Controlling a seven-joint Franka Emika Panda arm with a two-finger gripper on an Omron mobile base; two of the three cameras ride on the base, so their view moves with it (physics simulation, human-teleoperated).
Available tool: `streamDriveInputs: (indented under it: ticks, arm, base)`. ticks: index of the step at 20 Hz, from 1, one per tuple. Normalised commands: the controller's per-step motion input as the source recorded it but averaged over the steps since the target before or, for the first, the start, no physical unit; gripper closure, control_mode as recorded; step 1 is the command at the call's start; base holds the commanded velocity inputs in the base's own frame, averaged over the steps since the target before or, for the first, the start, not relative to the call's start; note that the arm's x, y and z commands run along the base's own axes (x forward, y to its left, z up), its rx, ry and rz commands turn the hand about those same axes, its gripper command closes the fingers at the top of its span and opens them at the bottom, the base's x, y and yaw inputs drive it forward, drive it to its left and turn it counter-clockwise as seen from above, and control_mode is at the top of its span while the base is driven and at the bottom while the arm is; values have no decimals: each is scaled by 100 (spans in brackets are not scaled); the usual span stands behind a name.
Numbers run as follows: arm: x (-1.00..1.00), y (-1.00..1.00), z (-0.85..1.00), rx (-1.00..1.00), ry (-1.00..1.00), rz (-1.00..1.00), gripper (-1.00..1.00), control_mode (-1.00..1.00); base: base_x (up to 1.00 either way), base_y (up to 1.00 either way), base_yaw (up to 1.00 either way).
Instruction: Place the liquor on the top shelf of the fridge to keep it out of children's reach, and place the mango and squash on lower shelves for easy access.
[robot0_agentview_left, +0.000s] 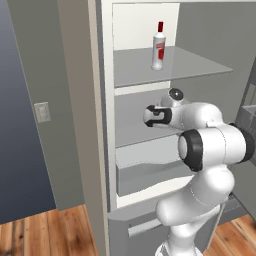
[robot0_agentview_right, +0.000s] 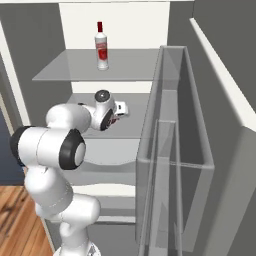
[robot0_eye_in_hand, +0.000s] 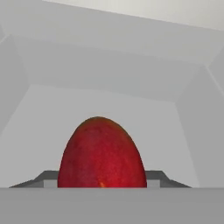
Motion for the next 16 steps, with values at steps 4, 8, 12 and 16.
streamDriveInputs:
  ticks: [4,8,12,16]
  arm:
    - [47,0,-26,0,0,0,-100,-100]
    - [11,0,-29,0,-1,0,-100,-100]
    - [-4,-1,-6,0,-3,0,-100,-100]
    - [-49,0,6,0,0,0,-100,-100]
  base:
    - [0,0,0]
    - [0,0,0]
    - [0,0,0]
    - [0,0,0]
